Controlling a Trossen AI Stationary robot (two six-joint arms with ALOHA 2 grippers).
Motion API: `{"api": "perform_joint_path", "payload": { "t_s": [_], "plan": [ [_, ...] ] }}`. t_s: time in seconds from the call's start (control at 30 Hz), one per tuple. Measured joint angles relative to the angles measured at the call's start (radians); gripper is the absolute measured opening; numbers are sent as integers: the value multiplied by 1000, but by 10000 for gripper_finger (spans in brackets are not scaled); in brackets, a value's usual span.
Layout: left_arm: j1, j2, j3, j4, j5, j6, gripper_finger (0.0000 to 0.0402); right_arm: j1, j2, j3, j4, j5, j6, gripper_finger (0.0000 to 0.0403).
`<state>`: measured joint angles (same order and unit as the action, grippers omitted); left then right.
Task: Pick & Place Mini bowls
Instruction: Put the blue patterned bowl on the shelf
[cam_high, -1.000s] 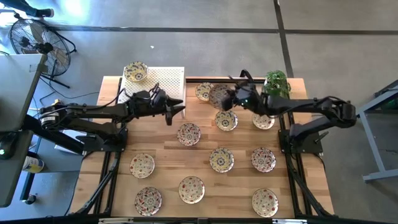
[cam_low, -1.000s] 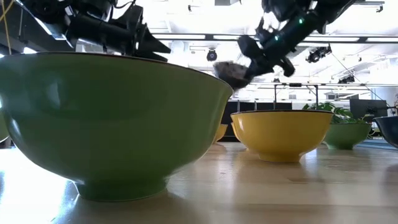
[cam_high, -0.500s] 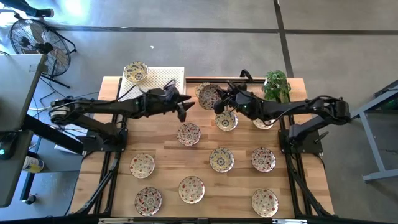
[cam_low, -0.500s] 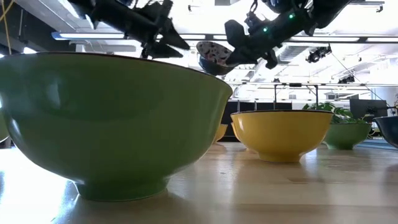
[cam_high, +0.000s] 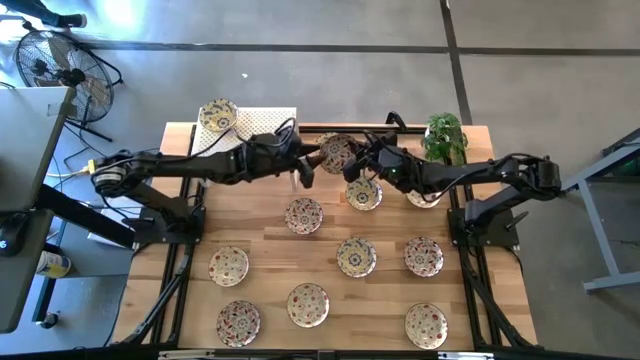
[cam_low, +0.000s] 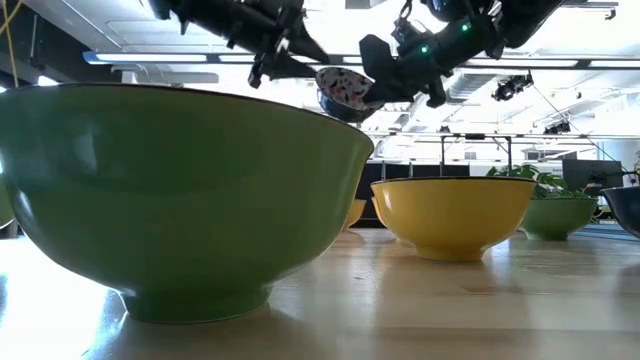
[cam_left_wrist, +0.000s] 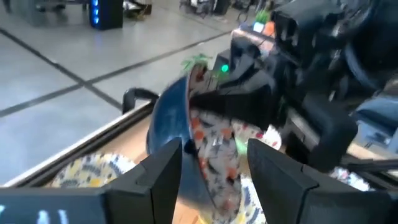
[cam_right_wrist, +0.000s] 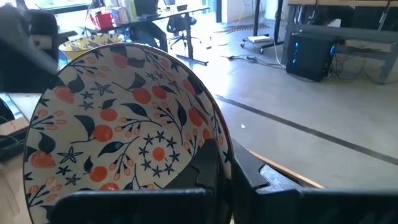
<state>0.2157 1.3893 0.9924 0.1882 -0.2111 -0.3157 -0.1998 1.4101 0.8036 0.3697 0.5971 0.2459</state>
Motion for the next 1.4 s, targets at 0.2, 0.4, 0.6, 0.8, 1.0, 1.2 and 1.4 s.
{"api": "perform_joint_path", "payload": {
  "t_s": [0.2,0.4,0.6,0.8,1.0,1.2,1.4],
  "plan": [
    [0,21,10,-20,-49,-3,179,14,0,-1,6,7,-20,8],
    [-1,22,10,-65,-87,-5,179,35,0,0,31,29,-58,8],
    [-2,22,10,-74,-82,7,179,61,0,0,59,58,-122,8],
    [-1,22,10,-74,-49,44,134,81,0,0,67,81,-142,8],
    [0,22,9,-82,-114,70,48,98,0,2,77,112,-163,24],
    [0,22,19,-151,-183,87,20,104,-1,2,76,73,-171,65],
    [0,22,55,-208,-216,106,7,103,-1,2,88,28,-166,79]
  ]
}}
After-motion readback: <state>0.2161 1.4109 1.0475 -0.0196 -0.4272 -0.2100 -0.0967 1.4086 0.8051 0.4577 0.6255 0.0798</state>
